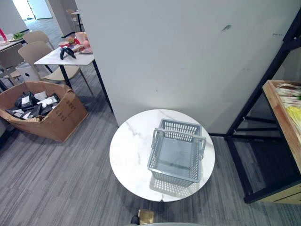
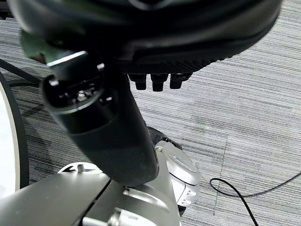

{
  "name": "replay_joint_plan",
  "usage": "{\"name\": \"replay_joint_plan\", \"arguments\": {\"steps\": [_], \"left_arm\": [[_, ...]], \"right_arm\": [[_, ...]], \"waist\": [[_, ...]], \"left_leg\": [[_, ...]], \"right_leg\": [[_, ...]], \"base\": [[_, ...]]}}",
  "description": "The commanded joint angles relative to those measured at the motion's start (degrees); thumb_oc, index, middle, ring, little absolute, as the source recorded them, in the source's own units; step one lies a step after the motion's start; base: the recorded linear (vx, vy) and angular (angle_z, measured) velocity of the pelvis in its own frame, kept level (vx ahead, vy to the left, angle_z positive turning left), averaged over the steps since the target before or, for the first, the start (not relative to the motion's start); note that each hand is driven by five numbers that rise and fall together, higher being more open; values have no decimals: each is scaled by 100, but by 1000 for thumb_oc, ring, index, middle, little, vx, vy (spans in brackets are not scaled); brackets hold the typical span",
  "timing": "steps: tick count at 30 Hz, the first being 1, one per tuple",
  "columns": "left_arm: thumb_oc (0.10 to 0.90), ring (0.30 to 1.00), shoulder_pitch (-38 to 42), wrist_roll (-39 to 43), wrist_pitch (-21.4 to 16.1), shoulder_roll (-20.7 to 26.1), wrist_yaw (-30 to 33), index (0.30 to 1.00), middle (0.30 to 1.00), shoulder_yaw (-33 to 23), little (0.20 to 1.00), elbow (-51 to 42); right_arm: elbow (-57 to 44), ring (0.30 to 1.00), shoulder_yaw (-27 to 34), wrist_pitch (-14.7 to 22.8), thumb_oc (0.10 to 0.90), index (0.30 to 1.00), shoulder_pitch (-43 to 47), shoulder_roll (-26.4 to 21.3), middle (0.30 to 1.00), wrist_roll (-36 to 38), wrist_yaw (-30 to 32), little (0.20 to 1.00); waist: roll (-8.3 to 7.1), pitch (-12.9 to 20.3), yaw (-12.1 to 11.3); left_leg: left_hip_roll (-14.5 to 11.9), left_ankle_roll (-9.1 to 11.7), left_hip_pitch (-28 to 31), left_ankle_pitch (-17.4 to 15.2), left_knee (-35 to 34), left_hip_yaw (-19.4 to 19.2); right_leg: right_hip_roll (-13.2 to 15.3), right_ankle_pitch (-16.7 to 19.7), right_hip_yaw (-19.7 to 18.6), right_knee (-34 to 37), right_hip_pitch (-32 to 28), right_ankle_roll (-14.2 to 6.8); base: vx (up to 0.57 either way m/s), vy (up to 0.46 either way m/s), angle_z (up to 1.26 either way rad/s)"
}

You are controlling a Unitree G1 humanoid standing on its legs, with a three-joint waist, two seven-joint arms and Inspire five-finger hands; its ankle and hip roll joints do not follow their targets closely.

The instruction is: Get the vegetables into the basket

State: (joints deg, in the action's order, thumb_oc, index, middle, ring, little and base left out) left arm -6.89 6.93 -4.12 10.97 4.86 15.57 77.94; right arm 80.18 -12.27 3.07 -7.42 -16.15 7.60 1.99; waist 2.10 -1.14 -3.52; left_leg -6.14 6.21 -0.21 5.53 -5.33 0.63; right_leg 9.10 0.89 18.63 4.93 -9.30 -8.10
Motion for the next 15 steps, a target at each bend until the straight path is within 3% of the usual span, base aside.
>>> {"name": "replay_joint_plan", "arguments": {"steps": [1,15], "left_arm": [[900,1000,908,197,-367,-289,-147,1000,1000,-214,1000,47],[900,1000,934,278,-389,-316,-200,1000,1000,-154,1000,-14]], "right_arm": [[23,1000,5,193,900,1000,583,319,1000,-35,-112,1000],[100,1000,69,180,900,1000,612,245,1000,5,-92,1000]], "waist": [[-277,-369,-91],[-290,-474,-112]], "left_leg": [[116,22,295,-177,33,-57],[127,40,193,-151,33,14]], "right_leg": [[272,530,-131,5,269,-176],[298,550,-33,2,291,-198]], "base": [[1,3,9],[0,1,1]]}}
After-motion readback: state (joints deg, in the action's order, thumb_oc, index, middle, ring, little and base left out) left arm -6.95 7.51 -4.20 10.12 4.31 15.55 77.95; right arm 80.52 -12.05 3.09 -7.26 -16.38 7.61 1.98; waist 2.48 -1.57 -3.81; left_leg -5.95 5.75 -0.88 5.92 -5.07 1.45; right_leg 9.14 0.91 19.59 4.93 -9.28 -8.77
